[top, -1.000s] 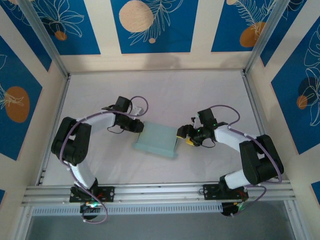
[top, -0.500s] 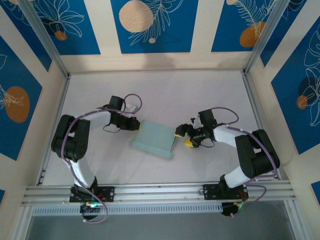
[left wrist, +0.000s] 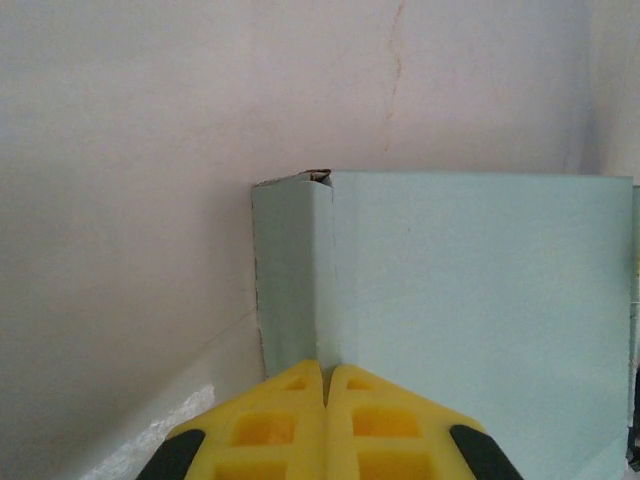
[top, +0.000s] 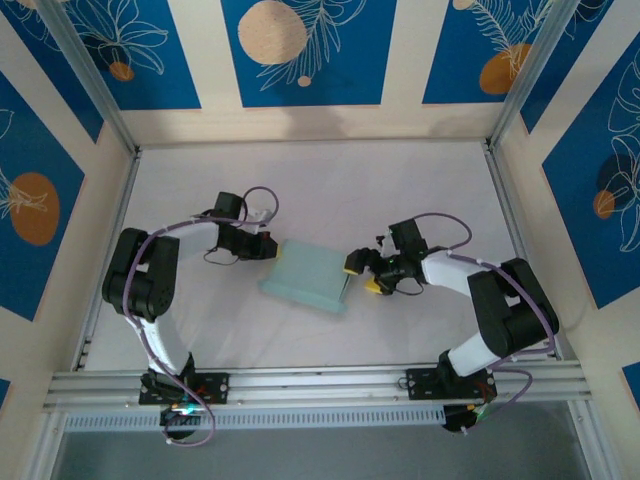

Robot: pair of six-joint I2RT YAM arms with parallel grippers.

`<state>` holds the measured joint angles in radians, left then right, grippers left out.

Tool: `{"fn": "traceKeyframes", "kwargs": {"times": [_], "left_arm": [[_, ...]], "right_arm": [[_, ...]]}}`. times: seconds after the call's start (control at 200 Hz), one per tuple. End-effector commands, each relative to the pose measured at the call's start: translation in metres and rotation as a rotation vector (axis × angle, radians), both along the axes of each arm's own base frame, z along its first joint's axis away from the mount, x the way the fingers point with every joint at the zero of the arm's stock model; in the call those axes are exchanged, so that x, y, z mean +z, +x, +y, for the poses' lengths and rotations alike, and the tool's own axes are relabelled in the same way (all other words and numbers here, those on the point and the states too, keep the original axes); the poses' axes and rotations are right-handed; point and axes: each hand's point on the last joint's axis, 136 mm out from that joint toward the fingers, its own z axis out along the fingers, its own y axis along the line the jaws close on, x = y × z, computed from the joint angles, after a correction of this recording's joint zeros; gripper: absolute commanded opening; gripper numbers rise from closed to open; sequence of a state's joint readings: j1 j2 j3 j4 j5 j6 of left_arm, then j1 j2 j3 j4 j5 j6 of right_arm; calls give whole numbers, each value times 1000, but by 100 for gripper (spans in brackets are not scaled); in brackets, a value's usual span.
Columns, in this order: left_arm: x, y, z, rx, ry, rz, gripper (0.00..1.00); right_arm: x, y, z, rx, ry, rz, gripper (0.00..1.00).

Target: Fold the paper box

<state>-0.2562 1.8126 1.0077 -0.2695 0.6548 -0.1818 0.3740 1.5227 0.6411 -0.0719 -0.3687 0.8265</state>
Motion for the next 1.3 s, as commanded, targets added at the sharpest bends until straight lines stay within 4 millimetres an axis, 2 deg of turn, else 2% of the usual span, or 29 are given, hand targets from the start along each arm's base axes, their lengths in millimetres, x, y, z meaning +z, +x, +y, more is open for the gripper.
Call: {"fn": "traceKeyframes", "kwargs": {"times": [0.0, 0.315, 0.555, 0.78, 0.915, 1.03, 1.296], "left_arm": [[-34, -11, 23, 57, 108, 88, 1], [-36, -11, 24, 55, 111, 99, 0], [-36, -11, 23, 60, 106, 101, 0], [-31, -8, 21, 76, 84, 95, 0], [-25, -5, 17, 85, 63, 89, 7], [-15, -3, 16, 95, 47, 69, 14], [22, 1, 23, 112, 66, -66, 35]], "right_arm": [[-5, -19, 13, 76, 7, 31, 86], [3, -15, 39, 61, 94, 54, 86], [33, 2, 66, 34, 257, -14, 85], [61, 8, 59, -13, 282, -131, 72], [63, 8, 52, -55, 258, -122, 60], [62, 6, 52, -58, 244, -94, 54], [59, 1, 41, -90, 199, -71, 41]]}}
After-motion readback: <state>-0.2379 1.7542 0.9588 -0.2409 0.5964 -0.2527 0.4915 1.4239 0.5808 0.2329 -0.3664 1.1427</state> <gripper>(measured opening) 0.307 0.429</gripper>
